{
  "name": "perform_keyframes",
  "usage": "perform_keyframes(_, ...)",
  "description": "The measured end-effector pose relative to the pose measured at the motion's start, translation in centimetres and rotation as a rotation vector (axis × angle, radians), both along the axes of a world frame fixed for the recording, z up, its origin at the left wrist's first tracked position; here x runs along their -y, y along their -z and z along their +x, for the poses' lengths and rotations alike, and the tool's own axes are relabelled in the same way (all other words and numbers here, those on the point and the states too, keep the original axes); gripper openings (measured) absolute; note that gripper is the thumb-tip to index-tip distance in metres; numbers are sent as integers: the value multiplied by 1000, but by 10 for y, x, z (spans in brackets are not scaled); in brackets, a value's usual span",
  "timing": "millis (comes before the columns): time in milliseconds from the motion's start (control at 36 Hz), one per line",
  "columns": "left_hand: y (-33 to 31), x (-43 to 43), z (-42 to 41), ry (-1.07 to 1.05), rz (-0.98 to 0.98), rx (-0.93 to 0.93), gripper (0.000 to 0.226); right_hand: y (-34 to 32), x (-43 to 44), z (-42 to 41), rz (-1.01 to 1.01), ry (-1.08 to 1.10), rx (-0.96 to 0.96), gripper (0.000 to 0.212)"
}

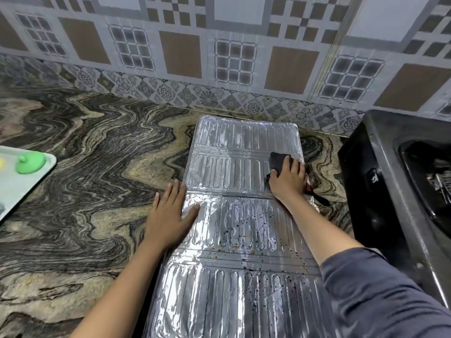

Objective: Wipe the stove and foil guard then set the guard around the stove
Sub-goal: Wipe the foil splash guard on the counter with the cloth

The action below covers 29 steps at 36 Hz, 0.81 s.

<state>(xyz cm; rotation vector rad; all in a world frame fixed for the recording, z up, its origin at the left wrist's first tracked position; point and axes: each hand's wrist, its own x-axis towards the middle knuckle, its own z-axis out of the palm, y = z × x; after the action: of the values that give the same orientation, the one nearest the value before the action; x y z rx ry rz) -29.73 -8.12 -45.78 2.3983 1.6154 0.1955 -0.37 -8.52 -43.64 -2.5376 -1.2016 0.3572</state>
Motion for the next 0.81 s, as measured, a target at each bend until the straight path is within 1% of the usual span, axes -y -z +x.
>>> perform_keyframes(139, 0, 0, 1, -1, 0, -12, 93, -1, -9, -26, -16, 24, -13, 62)
perform_keyframes(306, -1, 1, 0, 0, 12, 15, 87, -1, -18, -63, 24, 9, -41, 63)
perform_keyframes(583, -2, 1, 0, 2, 7, 8, 88, 0, -28, -104, 63, -123, -101, 62)
perform_keyframes(806, -1, 0, 0, -3, 10, 11, 83, 0, -36, -121, 91, -283, -88, 60)
